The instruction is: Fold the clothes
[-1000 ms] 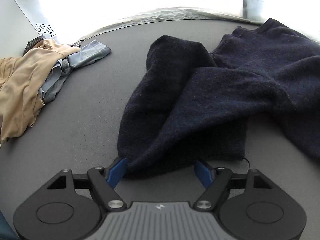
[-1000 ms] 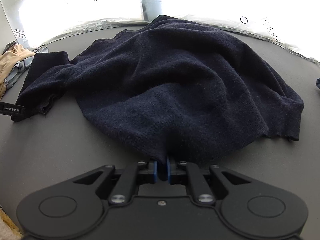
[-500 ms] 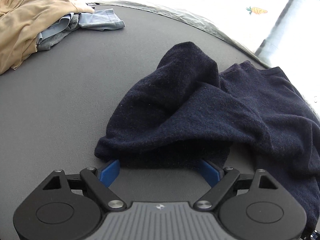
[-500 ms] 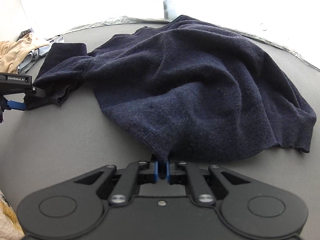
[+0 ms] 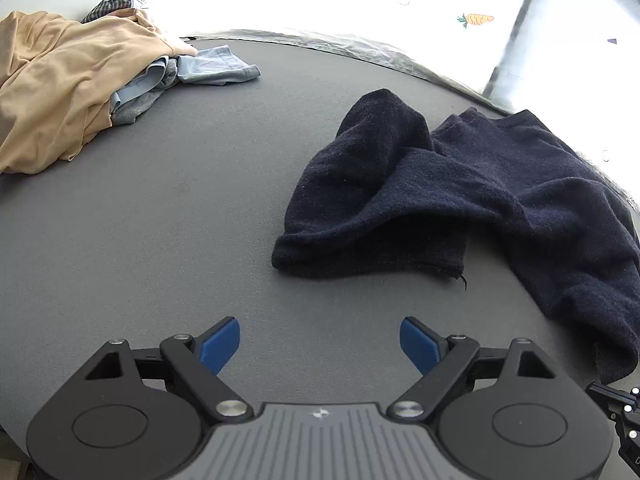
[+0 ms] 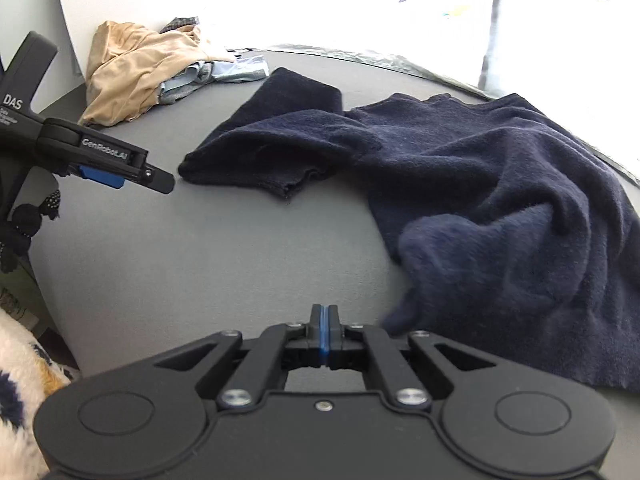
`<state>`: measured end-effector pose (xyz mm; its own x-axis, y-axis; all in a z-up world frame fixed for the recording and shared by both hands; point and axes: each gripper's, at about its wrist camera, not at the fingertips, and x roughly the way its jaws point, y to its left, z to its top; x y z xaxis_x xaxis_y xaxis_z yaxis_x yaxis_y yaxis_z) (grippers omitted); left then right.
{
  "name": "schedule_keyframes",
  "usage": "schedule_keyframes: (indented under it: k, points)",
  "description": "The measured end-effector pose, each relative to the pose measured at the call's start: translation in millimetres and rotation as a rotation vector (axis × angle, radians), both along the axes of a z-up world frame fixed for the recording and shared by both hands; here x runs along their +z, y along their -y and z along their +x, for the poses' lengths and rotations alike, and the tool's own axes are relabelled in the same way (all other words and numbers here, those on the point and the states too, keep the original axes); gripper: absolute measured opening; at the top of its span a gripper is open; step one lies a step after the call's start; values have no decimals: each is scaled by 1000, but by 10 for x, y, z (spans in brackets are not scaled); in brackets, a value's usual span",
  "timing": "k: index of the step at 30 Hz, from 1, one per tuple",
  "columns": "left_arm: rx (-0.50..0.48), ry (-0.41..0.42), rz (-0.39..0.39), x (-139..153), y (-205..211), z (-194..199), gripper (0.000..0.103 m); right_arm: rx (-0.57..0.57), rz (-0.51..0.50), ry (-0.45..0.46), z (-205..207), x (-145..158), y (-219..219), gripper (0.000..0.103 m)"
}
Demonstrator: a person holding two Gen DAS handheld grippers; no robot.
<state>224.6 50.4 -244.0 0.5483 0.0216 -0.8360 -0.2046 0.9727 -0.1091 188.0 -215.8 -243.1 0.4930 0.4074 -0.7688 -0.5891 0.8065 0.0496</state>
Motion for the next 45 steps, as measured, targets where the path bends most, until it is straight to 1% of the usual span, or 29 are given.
schedule_keyframes:
  k: [2,3,5,6,7,8,9,11,13,15,16,17,20,23,25,27,28,29,30,32,36,39,42,45]
  points:
    - [-9,-3,13,6,-94,-108,88,82,-7,5,-104,2,-283,0]
    - [-13,-5,24,10,-141,-164,88,101,-50,30,-138,-19,-409,0]
    - [-15,-8,38,15,-217,-250,88,55,-105,71,-148,-51,-546,1]
    - [-16,-12,38,11,-263,-296,88,-20,-114,82,-120,-65,-553,2]
    - [-17,-17,33,-1,-298,-328,88,-86,-136,98,-104,-79,-527,7]
    - [-19,-26,26,-23,-324,-349,88,-134,-182,129,-105,-94,-501,14]
    - [-24,-37,20,-51,-340,-361,88,-182,-234,162,-107,-112,-472,19]
    - [-40,-55,12,-98,-334,-364,88,-263,-404,254,-122,-177,-370,35]
    - [-62,-71,9,-143,-298,-353,88,-311,-496,296,-130,-219,-250,40]
    - [-92,-82,17,-175,-224,-323,88,-314,-573,326,-142,-267,-166,44]
    - [-106,-84,20,-186,-181,-305,88,-311,-615,338,-146,-299,-124,48]
    - [-123,-89,26,-203,-130,-285,88,-300,-640,337,-135,-332,-96,51]
    - [-166,-110,45,-269,22,-244,88,-263,-713,332,-69,-439,-46,53]
    - [-201,-136,57,-368,173,-223,88,-195,-771,317,25,-530,-70,54]
    - [-215,-150,78,-433,255,-219,91,-170,-793,328,70,-563,-78,56]
    - [-221,-161,103,-482,312,-220,93,-171,-794,342,128,-582,-62,54]
    - [-219,-168,104,-504,320,-215,94,-176,-792,332,168,-587,-49,47]
    - [-217,-175,101,-525,320,-210,96,-183,-776,317,210,-578,-29,32]
    - [-215,-179,99,-537,320,-207,99,-191,-760,302,249,-569,-9,26]
    - [-214,-184,104,-550,327,-205,100,-205,-727,292,283,-533,22,16]
    - [-203,-187,98,-569,310,-220,103,-210,-635,253,323,-417,108,14]
    - [-201,-187,97,-569,308,-228,103,-236,-493,186,367,-268,211,13]
    - [-199,-188,97,-568,308,-236,103,-212,-374,154,333,-123,186,12]
    - [-198,-189,95,-555,303,-235,103,-165,-284,129,284,-23,95,12]
